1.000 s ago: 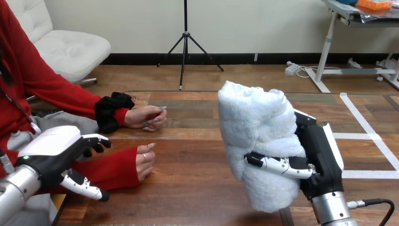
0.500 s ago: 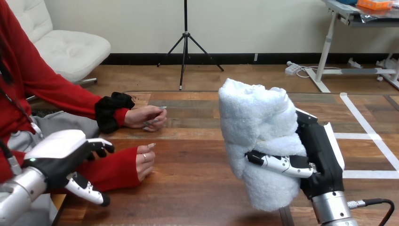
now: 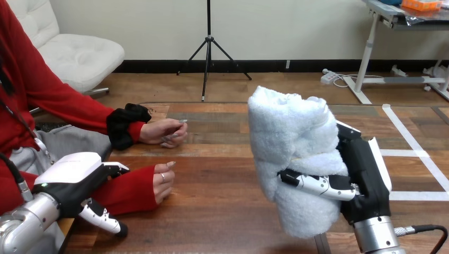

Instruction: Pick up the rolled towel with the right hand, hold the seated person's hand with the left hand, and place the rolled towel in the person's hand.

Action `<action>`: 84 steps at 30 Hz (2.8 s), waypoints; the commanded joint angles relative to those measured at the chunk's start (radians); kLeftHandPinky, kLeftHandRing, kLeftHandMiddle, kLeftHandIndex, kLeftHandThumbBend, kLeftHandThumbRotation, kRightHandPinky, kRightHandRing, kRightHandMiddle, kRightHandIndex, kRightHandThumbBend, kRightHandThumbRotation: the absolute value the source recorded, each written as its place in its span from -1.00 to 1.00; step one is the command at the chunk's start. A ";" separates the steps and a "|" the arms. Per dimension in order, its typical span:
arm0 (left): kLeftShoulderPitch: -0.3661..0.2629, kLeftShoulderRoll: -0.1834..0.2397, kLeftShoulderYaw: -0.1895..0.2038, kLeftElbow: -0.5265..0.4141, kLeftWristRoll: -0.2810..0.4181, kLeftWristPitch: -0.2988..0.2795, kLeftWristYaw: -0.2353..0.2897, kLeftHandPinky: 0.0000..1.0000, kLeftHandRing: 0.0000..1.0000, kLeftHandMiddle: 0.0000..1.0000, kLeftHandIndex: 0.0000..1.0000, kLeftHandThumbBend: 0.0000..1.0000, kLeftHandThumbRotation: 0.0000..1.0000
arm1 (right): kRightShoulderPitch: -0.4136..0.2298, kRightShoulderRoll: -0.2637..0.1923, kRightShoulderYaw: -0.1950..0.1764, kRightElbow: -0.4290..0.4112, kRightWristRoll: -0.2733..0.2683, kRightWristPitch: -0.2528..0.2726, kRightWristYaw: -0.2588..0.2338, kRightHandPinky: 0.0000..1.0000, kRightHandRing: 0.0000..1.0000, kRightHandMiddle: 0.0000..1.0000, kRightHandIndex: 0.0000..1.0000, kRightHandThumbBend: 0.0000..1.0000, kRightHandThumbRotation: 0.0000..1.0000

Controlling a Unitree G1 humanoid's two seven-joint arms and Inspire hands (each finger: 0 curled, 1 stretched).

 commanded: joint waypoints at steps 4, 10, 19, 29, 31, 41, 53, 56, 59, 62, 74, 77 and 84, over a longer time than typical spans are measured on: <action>-0.093 -0.010 -0.025 0.039 0.017 -0.006 0.043 0.30 0.37 0.46 0.50 1.00 -0.54 | -0.029 0.017 -0.012 -0.109 0.024 0.009 -0.017 -0.53 -0.43 -0.20 -0.09 0.77 -0.73; -0.106 -0.016 -0.040 0.070 0.022 -0.011 0.065 0.26 0.32 0.40 0.46 1.00 -0.55 | -0.018 0.014 -0.012 -0.137 0.017 0.018 -0.025 -0.52 -0.41 -0.18 -0.08 0.77 -0.74; -0.111 -0.026 -0.050 0.077 0.026 0.016 0.068 0.24 0.26 0.32 0.40 1.00 -0.60 | -0.003 0.014 -0.011 -0.175 0.029 0.033 -0.021 -0.51 -0.41 -0.17 -0.08 0.77 -0.73; -0.111 -0.036 -0.056 0.093 0.026 0.022 0.081 0.18 0.19 0.24 0.32 1.00 -0.71 | 0.010 0.013 -0.011 -0.200 0.033 0.032 -0.019 -0.52 -0.41 -0.19 -0.08 0.77 -0.72; -0.109 -0.038 -0.055 0.094 0.024 0.021 0.085 0.17 0.18 0.23 0.31 1.00 -0.73 | 0.013 0.013 -0.010 -0.204 0.038 0.030 -0.014 -0.52 -0.41 -0.20 -0.08 0.77 -0.72; -0.107 -0.045 -0.059 0.112 0.018 0.001 0.111 0.09 0.10 0.16 0.22 0.98 -0.86 | 0.024 0.010 -0.010 -0.223 0.043 0.035 -0.012 -0.52 -0.42 -0.20 -0.08 0.76 -0.73; -0.096 -0.043 -0.057 0.097 0.013 -0.025 0.129 -0.05 -0.03 0.05 0.09 0.88 -0.99 | 0.022 0.011 -0.009 -0.210 0.038 0.020 -0.010 -0.53 -0.41 -0.20 -0.09 0.76 -0.71; -0.095 -0.045 -0.054 0.096 0.008 -0.028 0.131 -0.08 -0.05 0.02 0.06 0.86 -1.00 | 0.020 0.013 -0.008 -0.206 0.037 0.018 -0.010 -0.53 -0.41 -0.19 -0.09 0.76 -0.71; -0.092 -0.047 -0.052 0.090 0.005 -0.023 0.130 -0.11 -0.08 -0.01 0.03 0.84 -1.00 | 0.018 0.016 -0.007 -0.200 0.033 0.018 -0.012 -0.53 -0.40 -0.19 -0.09 0.77 -0.71; -0.088 -0.048 -0.048 0.078 0.001 -0.020 0.128 -0.15 -0.12 -0.04 -0.01 0.81 -1.00 | 0.016 0.016 -0.005 -0.187 0.037 0.018 -0.005 -0.52 -0.39 -0.18 -0.09 0.77 -0.71; -0.076 -0.053 -0.037 0.073 -0.004 -0.060 0.195 -0.34 -0.26 -0.15 -0.11 0.81 -1.00 | 0.002 0.031 0.006 -0.132 0.029 0.014 0.006 -0.51 -0.40 -0.19 -0.08 0.77 -0.76; -0.073 -0.055 -0.035 0.069 -0.006 -0.060 0.202 -0.38 -0.29 -0.17 -0.13 0.80 -1.00 | -0.001 0.032 0.007 -0.120 0.014 0.015 0.001 -0.51 -0.40 -0.18 -0.09 0.78 -0.76; -0.061 -0.055 -0.027 0.045 -0.013 -0.068 0.221 -0.43 -0.32 -0.19 -0.15 0.77 -1.00 | -0.019 0.037 0.009 -0.066 -0.012 0.005 0.006 -0.49 -0.38 -0.17 -0.09 0.77 -0.73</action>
